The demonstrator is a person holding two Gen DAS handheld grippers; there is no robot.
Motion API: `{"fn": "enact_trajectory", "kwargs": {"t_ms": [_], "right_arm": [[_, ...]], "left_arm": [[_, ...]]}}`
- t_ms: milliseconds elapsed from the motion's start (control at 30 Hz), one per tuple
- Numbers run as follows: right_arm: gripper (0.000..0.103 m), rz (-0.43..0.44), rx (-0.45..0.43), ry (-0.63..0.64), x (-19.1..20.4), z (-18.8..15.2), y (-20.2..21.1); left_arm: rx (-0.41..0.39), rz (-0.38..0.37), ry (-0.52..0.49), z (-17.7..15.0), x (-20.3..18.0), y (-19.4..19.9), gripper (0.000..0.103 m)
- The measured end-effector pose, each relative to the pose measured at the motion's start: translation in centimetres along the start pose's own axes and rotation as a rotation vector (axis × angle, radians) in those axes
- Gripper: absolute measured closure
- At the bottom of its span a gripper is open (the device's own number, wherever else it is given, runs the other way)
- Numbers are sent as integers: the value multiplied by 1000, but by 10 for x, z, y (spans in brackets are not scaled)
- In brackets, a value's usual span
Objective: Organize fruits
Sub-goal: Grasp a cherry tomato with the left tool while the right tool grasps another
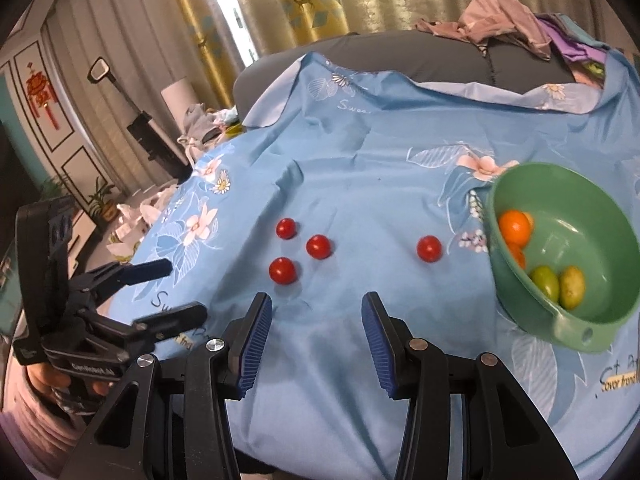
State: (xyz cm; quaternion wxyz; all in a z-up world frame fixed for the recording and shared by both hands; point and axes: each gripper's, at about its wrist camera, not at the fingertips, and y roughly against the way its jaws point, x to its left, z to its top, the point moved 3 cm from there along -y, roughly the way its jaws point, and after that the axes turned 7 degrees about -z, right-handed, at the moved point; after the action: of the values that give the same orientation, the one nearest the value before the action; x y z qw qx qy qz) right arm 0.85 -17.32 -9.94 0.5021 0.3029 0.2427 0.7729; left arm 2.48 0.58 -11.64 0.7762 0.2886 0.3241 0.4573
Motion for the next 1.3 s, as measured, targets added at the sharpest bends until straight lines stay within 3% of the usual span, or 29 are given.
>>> {"fn": "enact_trajectory", "kwargs": {"t_ms": [433, 567, 633, 767, 1000, 1300], "right_arm": [[56, 30, 55, -38, -19, 13, -45], [56, 41, 71, -48, -23, 15, -56], [56, 45, 75, -45, -24, 16, -60], [56, 52, 86, -38, -23, 18, -67], [56, 57, 108, -16, -18, 23, -81], [56, 47, 163, 38, -1, 24, -109]], "left_arm": [[132, 17, -28, 22, 13, -74, 31], [170, 35, -51, 20, 15, -88, 47], [182, 46, -54, 21, 19, -94, 50], [194, 55, -60, 20, 23, -99, 68], [181, 26, -16, 21, 33, -97, 71], [47, -17, 62, 38, 51, -48, 71]]}}
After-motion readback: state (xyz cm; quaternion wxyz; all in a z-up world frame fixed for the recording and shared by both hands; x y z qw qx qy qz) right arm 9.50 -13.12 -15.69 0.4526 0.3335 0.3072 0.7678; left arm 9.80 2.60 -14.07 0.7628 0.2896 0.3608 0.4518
